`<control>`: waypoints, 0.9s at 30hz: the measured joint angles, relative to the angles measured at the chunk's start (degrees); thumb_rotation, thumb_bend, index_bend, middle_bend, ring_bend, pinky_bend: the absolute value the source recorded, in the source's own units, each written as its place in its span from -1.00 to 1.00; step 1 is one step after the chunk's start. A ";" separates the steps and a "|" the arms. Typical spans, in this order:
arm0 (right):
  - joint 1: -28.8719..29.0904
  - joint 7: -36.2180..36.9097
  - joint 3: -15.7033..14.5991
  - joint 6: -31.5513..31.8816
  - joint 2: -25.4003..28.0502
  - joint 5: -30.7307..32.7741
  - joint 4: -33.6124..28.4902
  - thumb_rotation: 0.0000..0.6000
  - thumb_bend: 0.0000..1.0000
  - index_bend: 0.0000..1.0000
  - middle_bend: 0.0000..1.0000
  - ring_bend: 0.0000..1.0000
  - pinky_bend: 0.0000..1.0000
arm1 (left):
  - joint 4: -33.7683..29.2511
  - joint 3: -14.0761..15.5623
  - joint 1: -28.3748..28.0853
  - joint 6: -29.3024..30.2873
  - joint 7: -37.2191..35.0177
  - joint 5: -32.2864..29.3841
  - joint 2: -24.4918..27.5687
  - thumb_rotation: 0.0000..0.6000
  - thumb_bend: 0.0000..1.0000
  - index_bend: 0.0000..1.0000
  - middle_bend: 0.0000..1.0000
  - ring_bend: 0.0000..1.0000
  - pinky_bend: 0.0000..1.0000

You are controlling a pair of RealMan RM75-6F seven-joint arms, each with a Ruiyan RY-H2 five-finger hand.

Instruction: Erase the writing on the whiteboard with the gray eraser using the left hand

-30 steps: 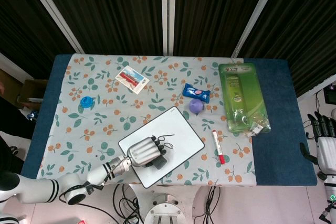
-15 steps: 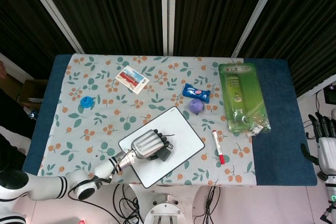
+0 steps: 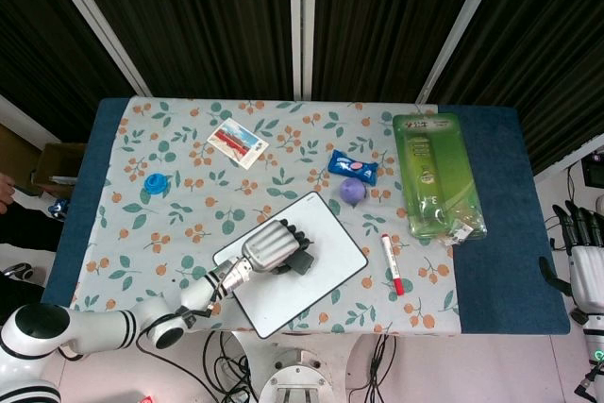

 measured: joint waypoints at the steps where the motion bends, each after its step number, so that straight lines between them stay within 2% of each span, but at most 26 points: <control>1: -0.02 -0.09 0.02 0.03 0.07 0.04 -0.13 1.00 -0.46 -1.00 -1.00 -1.00 -1.00 | 0.55 -0.25 -0.20 -0.31 -0.10 -0.41 -0.16 1.00 -0.14 0.28 0.10 -0.06 -0.03; 11: -0.05 -0.61 0.21 -0.14 0.39 0.58 -0.62 1.00 -0.46 -1.00 -1.00 -1.00 -1.00 | 6.37 -3.19 -2.66 -2.90 -0.62 -4.52 -1.98 1.00 -0.14 0.28 0.10 -0.05 -0.03; 27: -0.43 -0.56 0.08 -0.04 0.66 0.97 -0.85 1.00 -0.46 -1.00 -1.00 -1.00 -1.00 | 9.40 -5.19 -6.94 -5.26 -0.47 -6.61 -5.24 1.00 -0.14 0.28 0.10 -0.05 -0.03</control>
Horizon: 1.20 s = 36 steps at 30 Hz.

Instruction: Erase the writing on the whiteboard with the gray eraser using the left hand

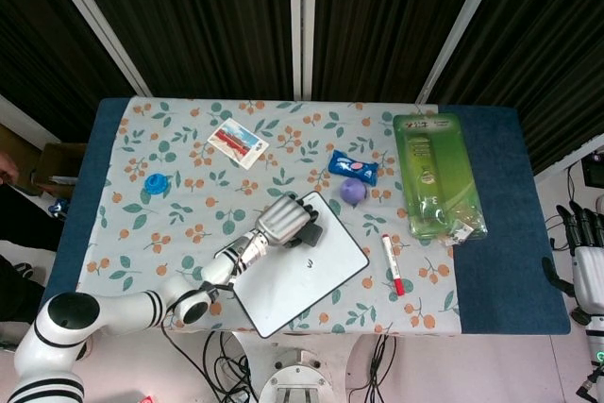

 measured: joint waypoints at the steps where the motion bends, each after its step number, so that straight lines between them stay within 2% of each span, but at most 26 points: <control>1: -0.03 0.15 0.02 0.03 0.02 0.02 0.09 1.00 -0.46 -1.00 -1.00 -1.00 -1.00 | -0.28 0.10 -0.02 0.10 0.05 0.08 0.04 1.00 -0.14 0.28 0.10 -0.05 -0.03; 8: -0.02 0.82 -0.10 -0.01 -0.15 -0.40 0.61 1.00 -0.46 -1.00 -1.00 -1.00 -1.00 | -4.33 1.50 0.29 1.34 0.81 1.03 1.01 1.00 -0.12 0.29 0.10 -0.05 -0.03; 14: -0.07 1.11 -0.17 0.03 -0.37 -0.51 0.98 1.00 -0.46 -1.00 -1.00 -1.00 -1.00 | -9.84 3.08 0.51 1.50 2.24 1.71 2.63 1.00 0.08 0.29 0.10 -0.05 -0.03; 19: -0.14 1.04 -0.24 0.28 -0.33 -0.84 0.87 1.00 -0.46 -1.00 -1.00 -1.00 -1.00 | -14.13 4.33 0.45 0.30 4.06 1.33 4.18 1.00 0.13 0.29 0.10 -0.05 -0.03; 28: -0.27 1.53 -0.32 0.44 -0.42 -1.07 1.13 1.00 -0.46 -1.00 -1.00 -1.00 -1.00 | -23.49 7.00 0.65 -2.94 9.16 -3.05 9.56 1.00 0.22 0.33 0.16 -0.01 0.00; 36: -0.27 1.18 -0.50 0.57 -0.44 -1.55 0.87 1.00 -0.46 -1.00 -1.00 -1.00 -1.00 | -30.86 9.20 0.57 -4.73 14.17 -10.35 16.01 1.00 0.30 0.41 0.23 0.06 0.04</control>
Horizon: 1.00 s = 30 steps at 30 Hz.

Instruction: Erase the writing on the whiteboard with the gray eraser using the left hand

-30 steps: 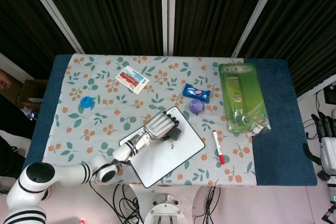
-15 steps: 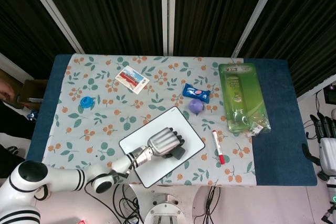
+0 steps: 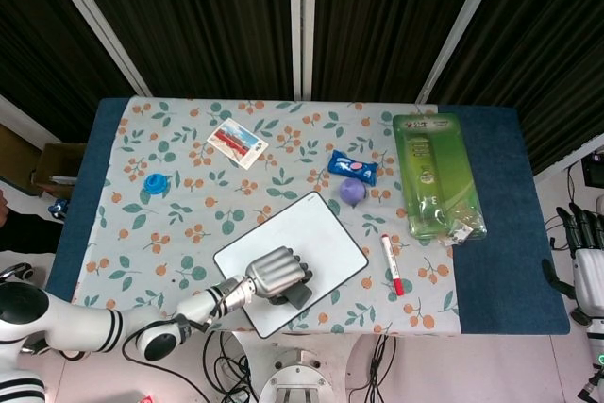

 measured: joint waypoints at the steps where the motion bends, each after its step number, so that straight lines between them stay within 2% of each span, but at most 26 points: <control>1: 0.01 -0.10 -0.04 0.00 -0.05 -0.10 -0.06 1.00 -0.46 -1.00 -1.00 -1.00 -1.00 | -0.37 0.16 -0.08 -0.07 0.53 -0.94 0.36 1.00 0.31 0.42 0.25 0.08 0.05; 9: -0.10 -0.66 0.06 0.49 0.15 -0.22 -0.54 1.00 -0.46 -1.00 -1.00 -1.00 -1.00 | -4.02 1.42 -1.81 -0.19 4.58 -10.82 5.66 1.00 0.34 0.49 0.31 0.13 0.08; 16: 0.06 -1.04 0.12 0.26 0.35 -0.18 -0.81 1.00 -0.46 -1.00 -1.00 -1.00 -1.00 | -6.03 1.28 -0.86 4.88 3.17 -14.80 14.48 1.00 0.34 0.47 0.30 0.12 0.08; 22: 0.79 -2.00 0.08 -0.67 -0.34 -0.40 -0.94 1.00 -0.46 -1.00 -1.00 -1.00 -1.00 | -3.33 0.98 4.22 11.40 -4.09 -11.49 17.60 1.00 0.32 0.43 0.27 0.10 0.08; 30: 1.46 -3.86 0.06 -0.99 -0.67 -0.86 -2.03 1.00 -0.46 -1.00 -1.00 -1.00 -1.00 | 8.95 2.36 11.45 17.69 -17.61 0.88 14.38 1.00 0.22 0.35 0.21 0.06 0.07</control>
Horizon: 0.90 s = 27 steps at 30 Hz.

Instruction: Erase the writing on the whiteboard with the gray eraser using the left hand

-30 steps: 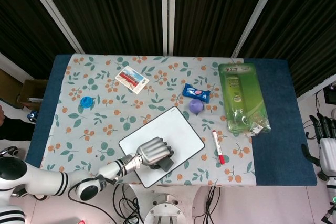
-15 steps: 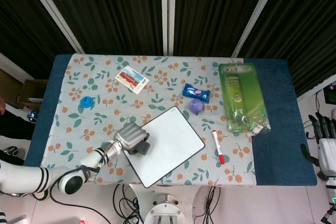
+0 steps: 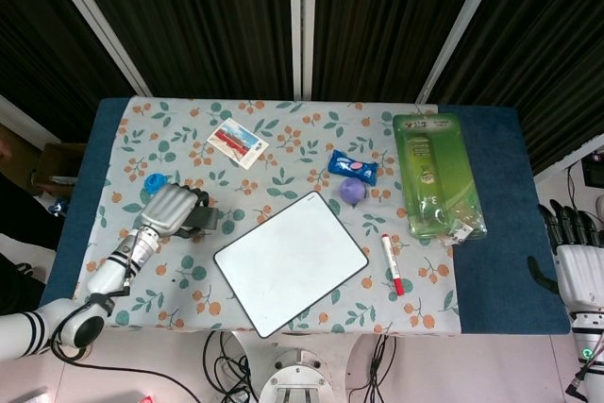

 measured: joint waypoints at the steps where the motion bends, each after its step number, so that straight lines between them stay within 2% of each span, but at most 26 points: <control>1: -0.01 -0.13 0.00 0.10 0.06 -0.04 -0.11 1.00 -0.46 -1.00 -1.00 -1.00 -1.00 | 1.56 0.25 0.58 0.55 -1.57 1.50 -0.77 1.00 0.19 0.33 0.19 0.04 0.07; 5: -0.30 -0.37 -0.09 0.53 0.46 -0.05 -0.51 1.00 -0.46 -1.00 -1.00 -1.00 -1.00 | 8.77 1.21 2.70 2.20 -8.57 7.48 -4.76 1.00 0.12 0.22 0.11 0.01 0.06; 9: -0.65 -0.17 -0.07 0.99 0.83 0.22 -0.67 1.00 -0.46 -1.00 -1.00 -1.00 -1.00 | 14.06 1.47 3.72 1.94 -12.49 9.41 -7.82 1.00 0.07 0.17 0.08 -0.02 0.05; 16: -0.69 -0.04 -0.31 0.75 0.78 0.14 -0.62 1.00 -0.46 -1.00 -1.00 -1.00 -1.00 | 18.90 0.96 4.77 2.50 -13.87 12.32 -9.97 1.00 -0.08 -0.10 -0.03 -0.18 0.02; 19: -0.54 -0.30 -0.37 0.39 0.70 0.22 -0.71 1.00 -0.46 -1.00 -1.00 -1.00 -1.00 | 19.74 0.90 5.14 2.41 -13.83 12.80 -10.22 1.00 -0.24 -0.30 -0.25 -0.34 -0.12; 23: -0.62 -0.82 -0.44 0.60 0.90 0.13 -1.14 1.00 -0.46 -1.00 -1.00 -1.00 -1.00 | 19.54 0.44 5.41 0.99 -13.74 11.93 -9.87 1.00 -0.36 -0.58 -0.59 -0.62 -0.44; 27: -0.93 -0.96 -0.42 1.38 1.13 -0.07 -1.56 1.00 -0.46 -1.00 -1.00 -1.00 -1.00 | 18.06 -0.17 5.55 -0.57 -12.25 10.66 -8.57 1.00 -0.43 -0.75 -0.74 -0.76 -0.56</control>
